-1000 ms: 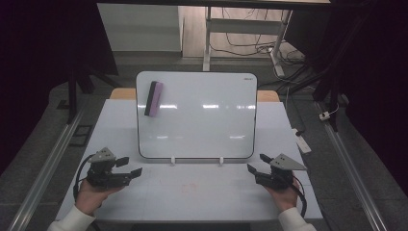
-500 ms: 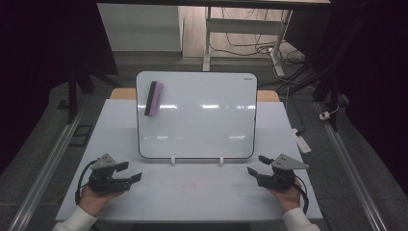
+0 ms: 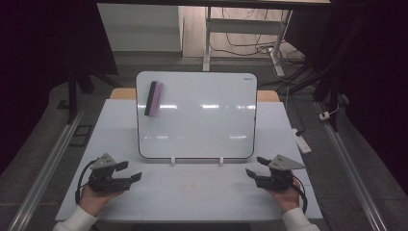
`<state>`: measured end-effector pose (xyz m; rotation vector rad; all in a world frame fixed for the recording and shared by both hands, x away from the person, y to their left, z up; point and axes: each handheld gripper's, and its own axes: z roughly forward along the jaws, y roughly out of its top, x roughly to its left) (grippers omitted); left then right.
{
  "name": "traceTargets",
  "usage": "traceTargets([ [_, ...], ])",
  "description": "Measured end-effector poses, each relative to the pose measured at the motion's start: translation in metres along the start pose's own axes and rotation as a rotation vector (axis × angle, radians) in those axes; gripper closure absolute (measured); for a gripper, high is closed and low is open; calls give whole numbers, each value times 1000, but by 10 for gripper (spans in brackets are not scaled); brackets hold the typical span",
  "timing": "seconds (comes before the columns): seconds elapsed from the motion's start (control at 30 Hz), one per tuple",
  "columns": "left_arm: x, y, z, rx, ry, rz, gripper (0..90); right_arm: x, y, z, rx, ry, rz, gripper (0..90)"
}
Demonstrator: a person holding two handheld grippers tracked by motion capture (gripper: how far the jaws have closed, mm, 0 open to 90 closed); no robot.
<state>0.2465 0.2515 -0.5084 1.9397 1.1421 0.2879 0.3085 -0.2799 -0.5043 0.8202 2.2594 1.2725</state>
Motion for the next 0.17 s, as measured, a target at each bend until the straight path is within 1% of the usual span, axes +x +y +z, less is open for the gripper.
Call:
traceTargets([
  [0.17,0,0,0,-4,0,-1,254,0,0,0,1,5,-2,338],
])
